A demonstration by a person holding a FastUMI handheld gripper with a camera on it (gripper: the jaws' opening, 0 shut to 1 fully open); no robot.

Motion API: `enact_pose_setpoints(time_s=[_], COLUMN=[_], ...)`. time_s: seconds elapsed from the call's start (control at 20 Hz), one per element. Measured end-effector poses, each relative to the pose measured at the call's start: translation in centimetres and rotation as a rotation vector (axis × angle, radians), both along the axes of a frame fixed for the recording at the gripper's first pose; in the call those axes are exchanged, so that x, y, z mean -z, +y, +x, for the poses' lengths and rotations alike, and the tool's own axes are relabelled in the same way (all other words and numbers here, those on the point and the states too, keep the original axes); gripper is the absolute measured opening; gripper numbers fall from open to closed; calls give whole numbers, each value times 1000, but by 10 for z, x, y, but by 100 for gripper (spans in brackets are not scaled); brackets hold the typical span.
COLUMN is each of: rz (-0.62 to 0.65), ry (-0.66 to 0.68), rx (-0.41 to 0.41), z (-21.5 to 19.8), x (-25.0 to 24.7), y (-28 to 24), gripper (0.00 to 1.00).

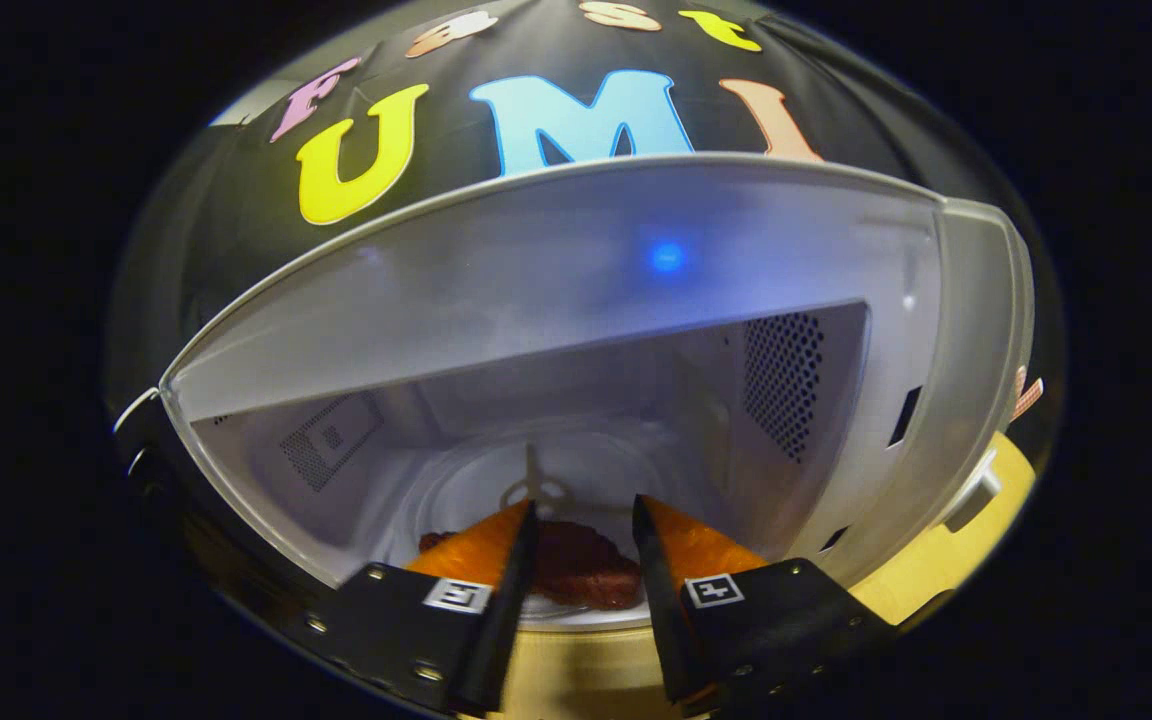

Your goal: Open the microwave, put the food inside, and close the microwave door.

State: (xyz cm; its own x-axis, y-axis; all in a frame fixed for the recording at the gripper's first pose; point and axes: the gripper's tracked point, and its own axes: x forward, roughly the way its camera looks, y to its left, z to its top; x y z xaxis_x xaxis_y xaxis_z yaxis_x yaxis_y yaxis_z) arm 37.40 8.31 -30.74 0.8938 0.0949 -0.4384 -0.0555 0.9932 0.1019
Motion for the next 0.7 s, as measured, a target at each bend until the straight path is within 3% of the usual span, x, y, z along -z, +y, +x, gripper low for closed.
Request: enact_pose_setpoints(time_s=[0.1,0.35,0.7], rz=[-25,-21,-3], ry=[-23,-62,-164], rx=[-23,-94,-173], z=[-7,-45,-130], x=[-12,-54,-139], y=[4,20,43], gripper=[94,95,95])
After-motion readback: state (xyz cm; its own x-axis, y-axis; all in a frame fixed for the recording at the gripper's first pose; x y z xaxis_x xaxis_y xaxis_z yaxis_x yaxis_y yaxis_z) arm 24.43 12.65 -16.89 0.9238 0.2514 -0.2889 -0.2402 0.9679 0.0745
